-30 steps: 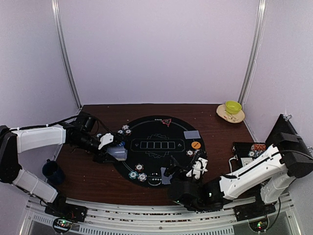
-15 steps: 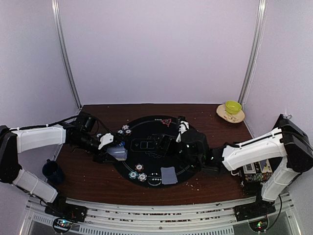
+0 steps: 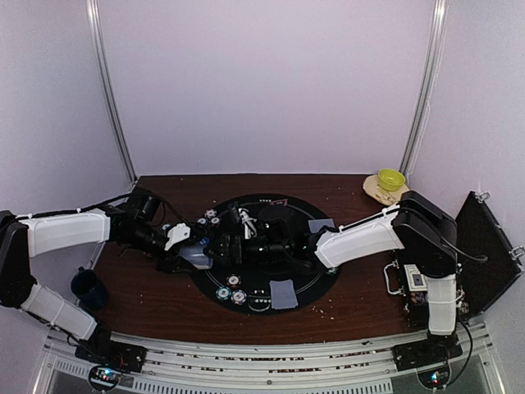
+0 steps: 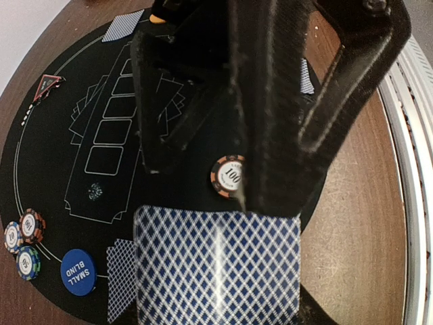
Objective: Distribute texas hold em gaming equipment
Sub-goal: Pick up the poker card from the face-down deck piles.
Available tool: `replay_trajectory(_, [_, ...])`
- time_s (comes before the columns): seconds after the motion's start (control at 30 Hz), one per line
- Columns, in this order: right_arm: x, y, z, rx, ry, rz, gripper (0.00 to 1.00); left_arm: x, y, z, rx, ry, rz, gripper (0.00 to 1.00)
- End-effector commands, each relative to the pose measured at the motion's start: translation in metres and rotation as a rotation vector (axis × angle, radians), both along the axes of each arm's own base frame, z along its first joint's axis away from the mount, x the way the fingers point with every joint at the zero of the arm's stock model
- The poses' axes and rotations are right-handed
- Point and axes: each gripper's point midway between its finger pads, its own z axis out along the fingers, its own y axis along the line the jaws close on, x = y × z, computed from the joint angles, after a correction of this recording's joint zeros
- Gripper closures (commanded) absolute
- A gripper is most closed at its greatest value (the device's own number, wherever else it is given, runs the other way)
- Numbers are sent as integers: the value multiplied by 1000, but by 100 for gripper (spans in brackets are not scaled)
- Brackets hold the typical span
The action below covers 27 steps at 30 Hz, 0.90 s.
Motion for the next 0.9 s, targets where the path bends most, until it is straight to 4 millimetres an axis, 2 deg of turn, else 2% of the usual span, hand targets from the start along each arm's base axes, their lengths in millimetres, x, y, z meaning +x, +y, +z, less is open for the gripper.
replay_trajectory(0.0, [-10,11,11,35,-17,96,11,2,-4,11,-36,-32,-6,53])
replay_trajectory(0.23, [-1,22,-3,-9,-20,88,11,1,-5,11,-40,-29,-13,53])
replay_trajectory(0.53, [16,35,-20,-73,-47,54,18,-1,-5,12,-45,-31,-15,53])
replay_trajectory(0.67, [24,30,-25,-130,-94,20,20,0,-5,12,-43,-32,-16,53])
replay_trajectory(0.87, [35,17,-20,-164,-154,-50,23,-1,-5,10,-41,-26,-19,53])
